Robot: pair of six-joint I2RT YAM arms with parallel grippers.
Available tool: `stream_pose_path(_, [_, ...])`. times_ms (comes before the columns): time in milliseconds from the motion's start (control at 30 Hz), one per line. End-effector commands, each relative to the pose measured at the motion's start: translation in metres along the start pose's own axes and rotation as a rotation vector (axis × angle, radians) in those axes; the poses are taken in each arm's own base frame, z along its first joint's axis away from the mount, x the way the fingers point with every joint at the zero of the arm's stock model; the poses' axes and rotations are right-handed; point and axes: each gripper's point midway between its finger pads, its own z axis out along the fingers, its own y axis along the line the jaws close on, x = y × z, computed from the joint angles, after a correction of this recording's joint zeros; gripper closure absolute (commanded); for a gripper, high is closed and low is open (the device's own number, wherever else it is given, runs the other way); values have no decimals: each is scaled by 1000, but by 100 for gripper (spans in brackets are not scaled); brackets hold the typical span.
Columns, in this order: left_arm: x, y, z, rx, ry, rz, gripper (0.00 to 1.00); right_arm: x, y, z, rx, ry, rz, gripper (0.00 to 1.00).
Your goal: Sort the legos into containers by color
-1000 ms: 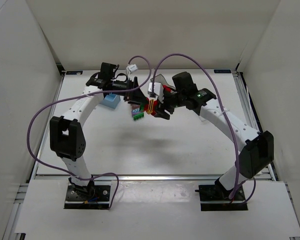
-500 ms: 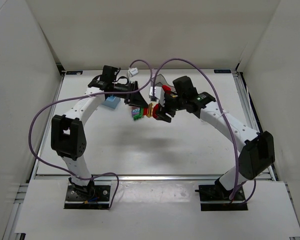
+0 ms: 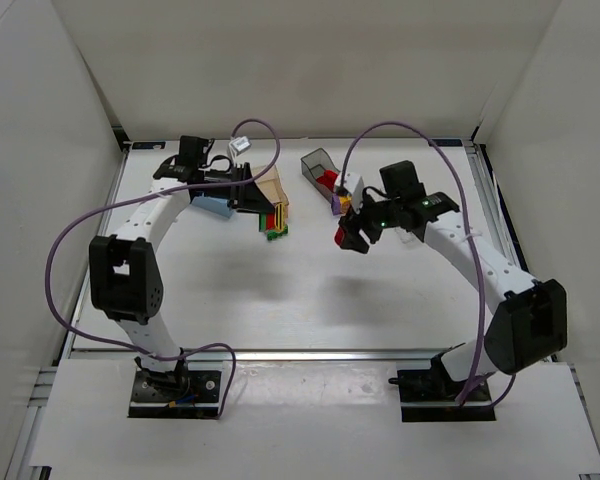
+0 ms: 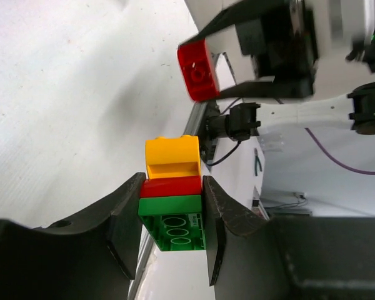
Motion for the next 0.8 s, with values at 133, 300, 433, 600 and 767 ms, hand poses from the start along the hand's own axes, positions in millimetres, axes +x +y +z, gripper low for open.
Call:
stream_pose_path(133, [3, -31, -19, -66, -52, 196, 90, -48, -83, -1, 121, -166, 403, 100])
stream_pose_path(300, [0, -27, -23, -112, -69, 229, 90, -94, -148, 10, 213, -237, 438, 100])
stream_pose_path(433, [-9, -24, -33, -131, -98, 228, 90, -98, -187, 53, 213, -230, 462, 100])
stream_pose_path(600, [-18, -19, -51, -150, -142, 211, 90, -97, -218, 88, 231, -220, 460, 100])
stream_pose_path(767, [-22, -17, -62, -159, -167, 206, 90, -97, -250, 104, 293, -225, 449, 100])
